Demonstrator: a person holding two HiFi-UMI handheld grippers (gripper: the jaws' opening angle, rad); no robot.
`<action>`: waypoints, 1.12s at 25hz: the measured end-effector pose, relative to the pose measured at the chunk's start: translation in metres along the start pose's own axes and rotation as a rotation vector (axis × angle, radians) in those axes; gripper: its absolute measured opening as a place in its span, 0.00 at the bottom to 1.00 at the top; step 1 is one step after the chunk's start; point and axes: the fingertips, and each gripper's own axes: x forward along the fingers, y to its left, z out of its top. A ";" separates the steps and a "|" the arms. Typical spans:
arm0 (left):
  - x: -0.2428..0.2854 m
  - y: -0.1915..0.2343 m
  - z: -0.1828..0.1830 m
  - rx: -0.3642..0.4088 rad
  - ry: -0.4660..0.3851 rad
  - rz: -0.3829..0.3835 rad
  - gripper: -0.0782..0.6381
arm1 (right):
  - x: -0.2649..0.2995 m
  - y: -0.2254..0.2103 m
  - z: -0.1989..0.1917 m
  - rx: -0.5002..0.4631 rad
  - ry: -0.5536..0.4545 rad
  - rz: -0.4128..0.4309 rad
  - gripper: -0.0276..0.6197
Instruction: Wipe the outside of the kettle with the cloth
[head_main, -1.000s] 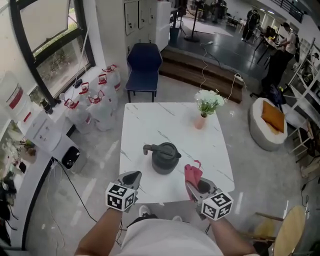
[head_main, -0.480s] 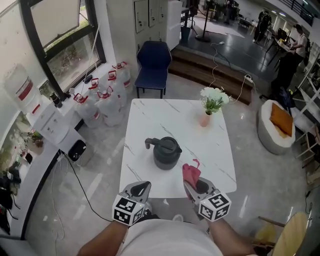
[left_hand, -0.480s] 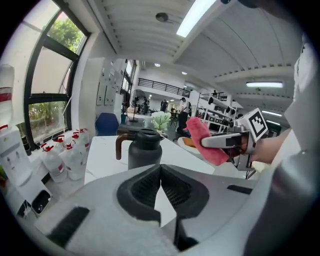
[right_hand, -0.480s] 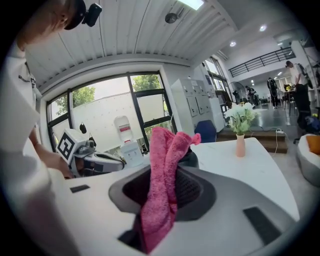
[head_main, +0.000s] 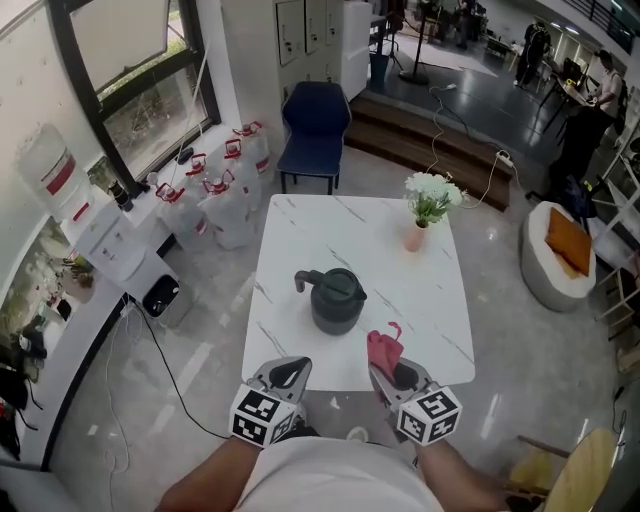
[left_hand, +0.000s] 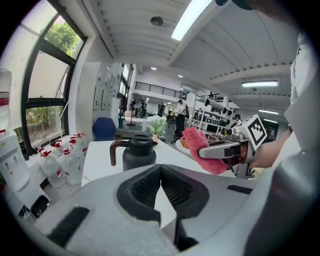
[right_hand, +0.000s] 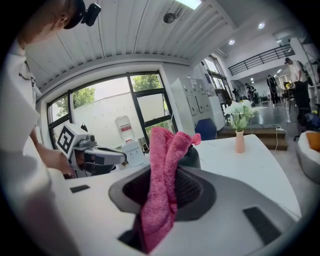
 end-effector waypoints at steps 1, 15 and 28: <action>-0.001 0.001 0.001 -0.001 -0.004 0.005 0.11 | -0.001 0.000 0.000 -0.003 -0.001 0.001 0.22; -0.010 0.004 0.003 0.023 -0.011 0.034 0.11 | -0.004 0.004 -0.001 -0.004 -0.004 0.016 0.22; -0.011 0.005 0.003 0.028 -0.010 0.037 0.11 | -0.006 0.004 -0.007 -0.003 0.015 0.018 0.22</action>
